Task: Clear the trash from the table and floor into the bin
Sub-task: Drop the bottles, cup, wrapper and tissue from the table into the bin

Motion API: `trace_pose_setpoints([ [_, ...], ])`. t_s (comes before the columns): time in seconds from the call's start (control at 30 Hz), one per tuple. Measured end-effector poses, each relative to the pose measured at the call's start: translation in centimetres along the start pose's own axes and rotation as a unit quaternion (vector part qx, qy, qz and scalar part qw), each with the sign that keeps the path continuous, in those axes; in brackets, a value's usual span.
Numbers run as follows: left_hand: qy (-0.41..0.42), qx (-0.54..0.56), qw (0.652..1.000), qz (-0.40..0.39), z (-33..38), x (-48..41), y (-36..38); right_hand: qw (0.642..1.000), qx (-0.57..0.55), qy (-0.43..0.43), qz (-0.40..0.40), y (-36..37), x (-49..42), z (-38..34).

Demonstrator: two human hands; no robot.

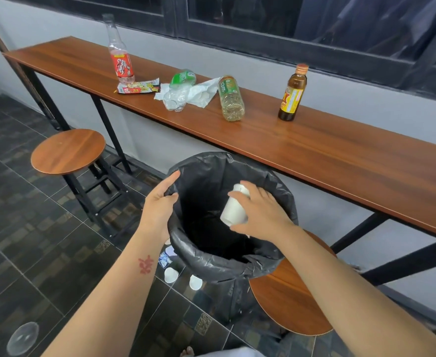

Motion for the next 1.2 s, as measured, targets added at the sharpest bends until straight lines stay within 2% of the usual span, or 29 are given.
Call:
trace_pose_setpoints([
  [0.1,-0.002,-0.006,1.000,-0.010,-0.1,-0.6,-0.9,0.999,0.006,0.019,-0.031,1.3,-0.2,-0.2],
  [0.23,0.001,-0.013,1.000,-0.017,0.1,-1.7,-1.9,1.000,0.000,0.021,0.002,1.2,-0.9,-1.1],
  [0.37,0.003,-0.009,0.999,-0.036,0.7,-2.5,-2.2,0.995,-0.013,0.036,0.094,-1.4,-1.3,-1.9],
  [0.47,0.002,-0.007,0.999,-0.042,0.6,-3.6,-2.4,0.979,-0.033,0.059,0.194,-4.5,-1.5,-1.5],
  [0.6,0.000,0.006,0.999,-0.053,0.7,-4.5,-1.9,0.930,-0.055,0.126,0.340,-8.6,-2.4,1.6],
  [0.7,-0.007,0.025,0.998,-0.056,0.7,-5.1,-1.2,0.894,-0.084,0.199,0.392,-10.2,-3.9,5.6],
  [0.8,-0.017,0.038,0.997,-0.057,0.9,-5.3,-0.9,0.874,-0.115,0.253,0.398,-11.0,-5.6,8.5],
  [0.97,-0.014,0.026,0.998,-0.056,0.6,-7.3,-0.2,0.866,-0.151,0.311,0.362,-11.3,-8.7,12.5],
  [1.2,-0.004,0.019,0.998,-0.054,0.0,-9.6,0.5,0.857,-0.202,0.323,0.347,-10.9,-12.1,15.7],
])
Point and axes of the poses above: each hand's wrist, its own x-axis away from the middle knuckle, its own y-axis out of the palm, z = x × y, the point moved 4 cm from there along -x, towards the middle knuckle, and after that the axes turned 6 degrees about -y, right-handed, at the moved point
